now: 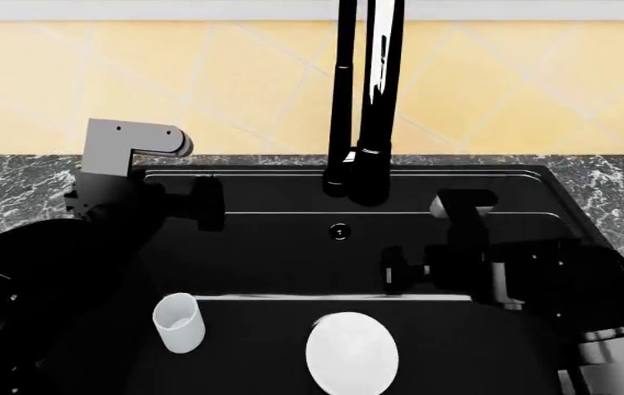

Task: Pick the cup and bowl from the sink and place them on the counter for drying.

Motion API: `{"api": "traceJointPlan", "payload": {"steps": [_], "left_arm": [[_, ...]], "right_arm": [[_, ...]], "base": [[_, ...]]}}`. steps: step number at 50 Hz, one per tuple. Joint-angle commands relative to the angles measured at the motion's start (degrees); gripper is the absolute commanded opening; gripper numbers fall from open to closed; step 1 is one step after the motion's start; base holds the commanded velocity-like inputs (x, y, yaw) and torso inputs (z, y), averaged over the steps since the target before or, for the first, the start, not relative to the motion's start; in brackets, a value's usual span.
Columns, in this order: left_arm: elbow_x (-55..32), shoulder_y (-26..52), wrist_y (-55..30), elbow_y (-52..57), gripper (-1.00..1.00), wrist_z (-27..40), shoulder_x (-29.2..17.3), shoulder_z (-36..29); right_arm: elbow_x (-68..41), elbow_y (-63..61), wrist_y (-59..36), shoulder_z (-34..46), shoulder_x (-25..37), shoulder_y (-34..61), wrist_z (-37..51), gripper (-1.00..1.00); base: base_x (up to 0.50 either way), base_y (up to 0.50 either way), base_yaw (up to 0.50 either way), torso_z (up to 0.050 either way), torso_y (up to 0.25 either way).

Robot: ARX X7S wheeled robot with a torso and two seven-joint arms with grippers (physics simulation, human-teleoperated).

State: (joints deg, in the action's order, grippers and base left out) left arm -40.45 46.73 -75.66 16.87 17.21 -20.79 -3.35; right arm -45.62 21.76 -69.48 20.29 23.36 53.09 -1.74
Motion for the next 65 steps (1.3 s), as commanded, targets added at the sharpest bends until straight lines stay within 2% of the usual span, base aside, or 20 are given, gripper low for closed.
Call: {"api": "traceJointPlan", "payload": {"steps": [1, 17, 28, 38, 50, 65], "left_arm": [[-0.2, -1.0, 0.7, 0.0, 1.00, 0.2, -0.2, 0.2], [-0.5, -2.4, 1.6, 0.8, 1.00, 0.9, -0.4, 0.5], [-0.7, -3.7, 2.6, 1.0, 1.00, 0.9, -0.3, 0.7], [-0.9, -4.0, 3.1, 0.6, 1.00, 0.9, -0.3, 0.5], [-1.1, -3.6, 3.3, 0.1, 1.00, 1.3, -0.2, 0.4], [-1.2, -4.7, 4.0, 0.1, 1.00, 1.5, -0.4, 0.3]], "right_arm": [[5.3, 13.6, 8.7, 6.7, -3.4, 1.2, -6.5, 1.00], [13.0, 38.6, 21.1, 14.7, -11.6, 6.9, -18.0, 1.00], [16.2, 53.0, 29.1, 16.0, -16.1, 9.6, -22.7, 1.00], [25.3, 53.2, 29.0, 9.0, -18.1, 5.3, -24.3, 1.00], [36.5, 53.2, 26.0, -1.6, -19.0, 5.1, -27.0, 1.00], [41.9, 53.2, 22.8, -9.0, -19.1, 5.2, -25.6, 1.00]], "base": [[0.00, 0.00, 0.00, 0.000, 0.000], [0.00, 0.00, 0.00, 0.000, 0.001], [0.00, 0.00, 0.00, 0.000, 0.000], [0.00, 0.00, 0.00, 0.000, 0.000], [0.00, 0.00, 0.00, 0.000, 0.000], [0.00, 0.00, 0.00, 0.000, 0.000]]}}
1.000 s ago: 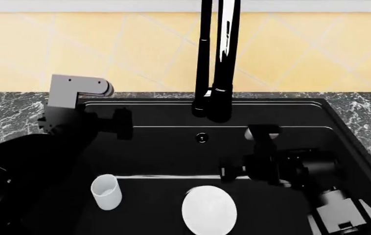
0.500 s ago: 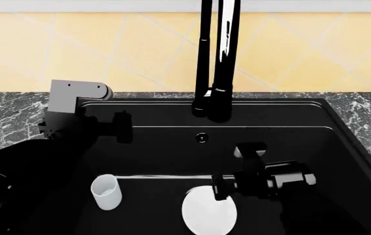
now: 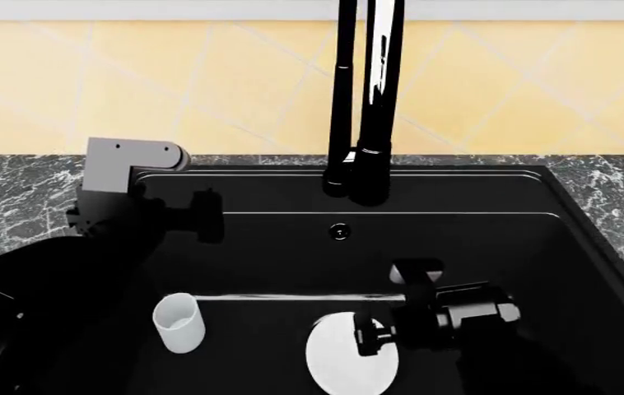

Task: Pick the cup and bowl from the sink and place them on the counter for drying.

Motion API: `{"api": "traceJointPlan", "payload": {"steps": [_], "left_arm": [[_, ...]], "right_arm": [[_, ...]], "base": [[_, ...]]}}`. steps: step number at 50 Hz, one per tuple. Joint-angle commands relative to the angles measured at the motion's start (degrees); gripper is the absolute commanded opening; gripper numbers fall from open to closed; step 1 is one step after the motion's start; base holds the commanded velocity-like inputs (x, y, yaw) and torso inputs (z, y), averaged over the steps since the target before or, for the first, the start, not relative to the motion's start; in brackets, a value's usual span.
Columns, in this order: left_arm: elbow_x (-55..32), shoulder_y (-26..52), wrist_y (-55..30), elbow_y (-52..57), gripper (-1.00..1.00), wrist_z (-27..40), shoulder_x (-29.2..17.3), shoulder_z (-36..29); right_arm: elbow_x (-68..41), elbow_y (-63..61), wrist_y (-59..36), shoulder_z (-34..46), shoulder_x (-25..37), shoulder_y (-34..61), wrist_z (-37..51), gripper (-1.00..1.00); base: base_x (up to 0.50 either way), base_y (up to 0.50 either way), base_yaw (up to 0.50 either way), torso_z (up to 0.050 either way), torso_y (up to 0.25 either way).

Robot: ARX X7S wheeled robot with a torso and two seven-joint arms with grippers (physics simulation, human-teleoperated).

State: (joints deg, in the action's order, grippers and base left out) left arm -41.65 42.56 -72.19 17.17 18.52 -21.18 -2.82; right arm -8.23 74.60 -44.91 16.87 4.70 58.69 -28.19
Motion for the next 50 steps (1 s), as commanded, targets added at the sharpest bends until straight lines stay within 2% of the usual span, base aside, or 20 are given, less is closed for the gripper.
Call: {"api": "traceJointPlan", "payload": {"steps": [1, 18, 19, 21, 22, 50], "left_arm": [[0.0, -0.6, 0.6, -0.2, 1.00, 0.2, 0.0, -0.2], [-0.6, -0.9, 0.7, 0.2, 1.00, 0.6, -0.2, -0.2], [-0.5, -0.9, 0.8, 0.1, 1.00, 0.6, -0.2, -0.3], [-0.5, -0.9, 1.0, -0.1, 1.00, 0.6, -0.1, -0.4], [-0.5, -0.9, 1.1, -0.2, 1.00, 0.6, -0.1, -0.5], [-1.1, -1.0, 1.5, -0.1, 1.00, 1.0, -0.4, -0.5]], "right_arm": [[4.7, 0.4, -1.9, -5.9, -0.5, -0.4, 1.0, 1.00], [6.7, 0.4, -5.5, -10.5, -0.8, 0.6, 1.8, 1.00], [6.9, 0.4, 1.6, -10.6, 0.8, -6.8, 0.5, 1.00], [7.2, 0.4, 2.6, -10.9, 0.9, -7.6, 0.0, 1.00], [7.4, 0.4, 3.0, -11.0, 0.9, -7.6, -0.1, -1.00], [7.3, 0.4, 9.0, -15.3, 2.9, -1.5, -1.7, -1.00]], "base": [[0.00, 0.00, 0.00, 0.000, 0.000], [0.00, 0.00, 0.00, 0.000, 0.000], [0.00, 0.00, 0.00, 0.000, 0.000], [0.00, 0.00, 0.00, 0.000, 0.000], [0.00, 0.00, 0.00, 0.000, 0.000], [0.00, 0.00, 0.00, 0.000, 0.000]]}}
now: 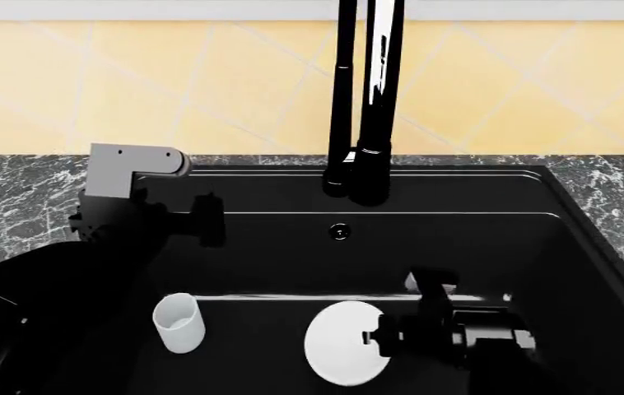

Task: Pick the cup and bowl from the sink and place them on the counter for drying.

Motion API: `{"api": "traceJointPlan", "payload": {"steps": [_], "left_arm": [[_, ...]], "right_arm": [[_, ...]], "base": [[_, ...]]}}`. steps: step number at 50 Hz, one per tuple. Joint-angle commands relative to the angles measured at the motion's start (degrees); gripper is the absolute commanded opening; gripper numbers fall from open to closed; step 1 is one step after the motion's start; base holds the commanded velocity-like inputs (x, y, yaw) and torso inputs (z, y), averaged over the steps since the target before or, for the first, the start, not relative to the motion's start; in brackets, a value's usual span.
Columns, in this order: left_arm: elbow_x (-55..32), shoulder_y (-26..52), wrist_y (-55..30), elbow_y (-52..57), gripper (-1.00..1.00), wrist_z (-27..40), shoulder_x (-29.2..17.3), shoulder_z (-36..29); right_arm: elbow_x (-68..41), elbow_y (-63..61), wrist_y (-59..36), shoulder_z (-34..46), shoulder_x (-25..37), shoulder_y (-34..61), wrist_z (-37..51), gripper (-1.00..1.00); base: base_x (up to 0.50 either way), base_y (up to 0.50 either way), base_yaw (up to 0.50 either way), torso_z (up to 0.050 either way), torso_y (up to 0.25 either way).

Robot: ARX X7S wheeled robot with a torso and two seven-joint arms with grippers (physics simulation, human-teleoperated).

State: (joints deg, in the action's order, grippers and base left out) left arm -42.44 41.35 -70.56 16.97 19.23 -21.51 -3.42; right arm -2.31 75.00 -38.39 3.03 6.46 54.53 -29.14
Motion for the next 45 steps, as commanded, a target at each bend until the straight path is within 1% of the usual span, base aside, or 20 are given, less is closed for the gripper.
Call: {"api": "traceJointPlan", "payload": {"steps": [1, 2, 3, 4, 5, 11, 13, 14, 17, 19, 25, 29, 33, 35, 39, 42, 44, 45], "left_arm": [[-0.4, 0.2, -0.1, 0.1, 1.00, 0.4, -0.1, 0.1], [-0.4, 0.1, 0.0, 0.2, 1.00, 0.4, 0.0, 0.1], [-0.4, 0.1, 0.2, 0.1, 1.00, 0.3, -0.1, 0.1], [-0.3, 0.0, 0.4, 0.0, 1.00, 0.2, -0.2, 0.0], [-0.2, -0.1, 0.8, -0.3, 1.00, 0.0, -0.2, -0.1], [-0.5, -1.0, 1.1, 0.2, 1.00, -0.1, -0.6, 0.3], [-0.5, -1.0, 1.2, 0.1, 1.00, -0.1, -0.6, 0.3], [-0.6, -0.9, 1.1, 0.2, 1.00, 0.2, -0.5, 0.4], [-0.7, -1.6, 1.3, 0.5, 1.00, 0.2, -0.5, 0.6], [-0.6, -1.7, 1.5, 0.3, 1.00, 0.2, -0.5, 0.5], [-0.7, -1.4, 1.7, 0.2, 1.00, 0.1, -0.5, 0.3], [-0.7, -1.8, 2.2, -0.2, 1.00, -0.2, -0.9, 0.3], [-0.8, -1.9, 2.3, -0.1, 1.00, 0.1, -0.8, 0.4], [-0.3, -2.2, 3.3, -0.6, 1.00, -0.3, -0.6, -0.1], [0.5, -2.4, 4.7, -1.1, 1.00, -0.1, -0.3, -0.4], [-0.1, -2.1, 4.2, -1.0, 1.00, -0.3, -0.6, 0.0], [-0.3, -2.3, 4.1, -0.6, 1.00, -0.3, -0.8, 0.1], [-0.2, -2.4, 4.4, -0.6, 1.00, -0.4, -0.9, 0.1]], "right_arm": [[1.5, 0.0, 2.3, -1.4, 1.2, 2.9, -0.8, -1.00], [1.7, 0.0, 3.4, -1.4, 1.3, 3.2, -0.1, -1.00], [4.0, -0.1, 5.9, 1.2, 1.2, 3.3, 0.5, -1.00], [3.7, -0.1, 6.1, 1.0, 1.4, 3.5, 0.8, -1.00], [2.9, -0.1, 4.2, 0.2, 1.7, 4.4, 0.1, -1.00], [3.0, -0.5, 3.5, 0.6, 2.7, 6.0, -0.5, -1.00], [2.4, -6.7, -0.6, -0.1, 3.1, 4.3, -0.5, -1.00], [1.8, -15.3, -4.9, -1.1, 3.4, 1.5, 0.3, -1.00], [1.4, -33.2, -15.8, -1.6, 3.9, -4.6, 0.5, -1.00], [1.3, -38.8, -19.4, -1.7, 4.2, -6.3, 0.4, -1.00], [0.9, -50.3, -27.8, -2.6, 5.9, -7.0, 0.4, -1.00], [0.7, -58.5, -34.3, -0.3, 8.8, -6.9, -1.9, -1.00], [0.4, -62.7, -38.3, 1.0, 11.0, -6.9, -3.4, -1.00], [-0.2, -66.6, -41.8, 1.7, 12.5, -7.3, -4.6, -1.00], [-0.8, -70.8, -45.5, 1.5, 14.0, -6.9, -5.6, -1.00], [-1.7, -74.6, -49.3, 2.3, 16.1, -6.2, -7.1, -1.00], [-3.4, -78.1, -51.4, 4.8, 18.6, -6.2, -9.4, -1.00], [-6.6, -77.7, -51.6, 3.9, 19.4, -5.6, -7.9, -1.00]], "base": [[0.00, 0.00, 0.00, 0.000, 0.000], [0.00, 0.00, 0.00, 0.000, 0.000], [0.00, 0.00, 0.00, 0.000, 0.000], [0.00, 0.00, 0.00, 0.000, 0.000], [0.00, 0.00, 0.00, 0.000, 0.000], [0.00, 0.00, 0.00, 0.000, 0.000], [0.00, 0.00, 0.00, 0.000, 0.000], [0.00, 0.00, 0.00, 0.000, 0.000], [0.00, 0.00, 0.00, 0.000, 0.000], [0.00, 0.00, 0.00, 0.000, 0.000], [0.00, 0.00, 0.00, 0.000, 0.000], [0.00, 0.00, 0.00, 0.000, 0.000], [0.00, 0.00, 0.00, 0.000, 0.000], [0.00, 0.00, 0.00, 0.000, 0.000], [0.00, 0.00, 0.00, 0.000, 0.000], [0.00, 0.00, 0.00, 0.000, 0.000], [0.00, 0.00, 0.00, 0.000, 0.000], [0.00, 0.00, 0.00, 0.000, 0.000]]}}
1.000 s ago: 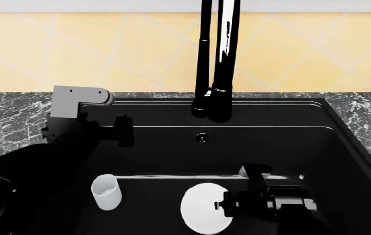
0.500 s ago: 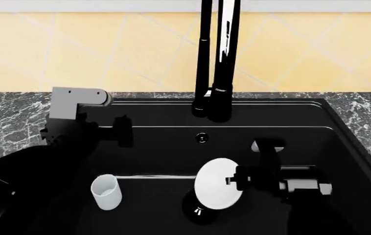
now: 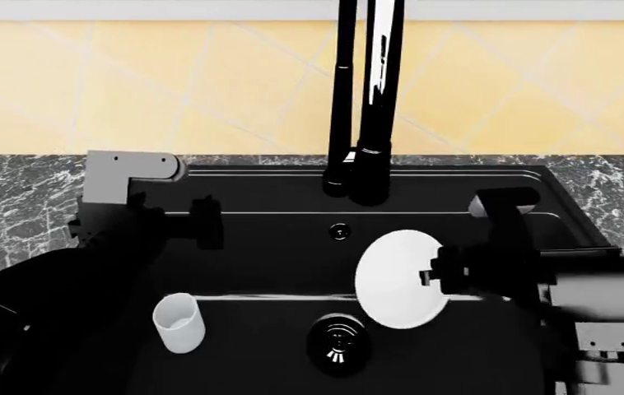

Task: Pick the cup and bowl from the sink and place them on the counter for drying.

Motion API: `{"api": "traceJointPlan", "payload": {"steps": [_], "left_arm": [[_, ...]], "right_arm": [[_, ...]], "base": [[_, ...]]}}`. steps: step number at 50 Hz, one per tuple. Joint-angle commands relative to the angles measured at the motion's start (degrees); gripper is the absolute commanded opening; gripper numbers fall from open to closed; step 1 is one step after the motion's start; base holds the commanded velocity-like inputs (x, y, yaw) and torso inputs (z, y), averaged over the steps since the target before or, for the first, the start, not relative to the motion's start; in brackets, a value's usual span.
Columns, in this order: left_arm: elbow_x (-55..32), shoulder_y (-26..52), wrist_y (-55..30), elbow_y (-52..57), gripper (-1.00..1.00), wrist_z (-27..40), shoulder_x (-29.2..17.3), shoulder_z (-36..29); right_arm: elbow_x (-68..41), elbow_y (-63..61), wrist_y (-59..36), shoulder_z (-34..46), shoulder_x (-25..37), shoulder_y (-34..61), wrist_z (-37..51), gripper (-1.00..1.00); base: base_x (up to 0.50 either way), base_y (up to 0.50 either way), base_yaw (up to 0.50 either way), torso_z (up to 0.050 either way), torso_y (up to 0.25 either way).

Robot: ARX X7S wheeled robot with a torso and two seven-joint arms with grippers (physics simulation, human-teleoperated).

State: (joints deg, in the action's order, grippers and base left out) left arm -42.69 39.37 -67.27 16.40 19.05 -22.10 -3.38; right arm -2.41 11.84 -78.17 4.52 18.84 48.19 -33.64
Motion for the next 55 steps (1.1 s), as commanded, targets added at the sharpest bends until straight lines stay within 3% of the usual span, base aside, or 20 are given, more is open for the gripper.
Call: {"api": "traceJointPlan", "payload": {"steps": [1, 5, 10, 16, 27, 37, 43, 51, 55], "left_arm": [[0.2, -0.6, 1.4, -0.3, 1.00, -0.4, -0.3, -0.1], [0.3, -0.6, 1.7, -0.6, 1.00, -0.4, -0.1, -0.4], [0.1, -0.2, 1.6, -0.6, 1.00, -0.3, -0.1, -0.4], [-1.0, -0.6, 0.1, 1.0, 1.00, 0.3, -1.3, 0.9], [-0.2, -0.1, 2.0, -0.8, 1.00, -0.2, -0.3, -0.5], [-0.2, -0.5, 2.3, -0.7, 1.00, 0.0, -0.3, -1.0], [-0.3, -0.4, 2.2, -0.6, 1.00, 0.2, -0.1, -1.3], [-0.3, -0.8, 2.8, -1.0, 1.00, -0.3, -0.4, -1.5], [-0.3, -0.5, 2.9, -1.4, 1.00, -0.4, -0.4, -1.8]], "right_arm": [[-11.8, -14.7, -11.8, 2.7, 8.9, 1.0, 0.3, -1.00], [-39.5, -14.7, -11.8, 4.0, 16.9, 2.6, 20.5, -1.00], [-49.7, -14.6, -11.6, 3.2, 20.6, 3.2, 29.4, -1.00], [-67.4, -17.4, -11.5, -6.9, 28.7, -2.3, 44.1, -1.00], [-87.2, -17.4, -10.7, -17.2, 41.0, -6.2, 56.1, -1.00], [-93.1, -14.5, -7.8, -27.3, 47.6, -11.0, 61.5, -1.00], [-93.2, -13.7, -7.0, -35.5, 48.3, -16.1, 64.0, -1.00], [-87.8, -10.3, -7.3, -53.6, 44.1, -27.8, 66.3, -1.00], [-85.5, -8.6, -5.6, -58.7, 42.0, -30.2, 67.6, -1.00]], "base": [[0.00, 0.00, 0.00, 0.000, 0.000], [0.00, 0.00, 0.00, 0.000, 0.000], [0.00, 0.00, 0.00, 0.000, 0.000], [0.00, 0.00, 0.00, 0.000, 0.000], [0.00, 0.00, 0.00, 0.000, 0.000], [0.00, 0.00, 0.00, 0.000, 0.001], [0.00, 0.00, 0.00, 0.000, 0.000], [0.00, 0.00, 0.00, 0.000, 0.000], [0.00, 0.00, 0.00, 0.000, 0.000]]}}
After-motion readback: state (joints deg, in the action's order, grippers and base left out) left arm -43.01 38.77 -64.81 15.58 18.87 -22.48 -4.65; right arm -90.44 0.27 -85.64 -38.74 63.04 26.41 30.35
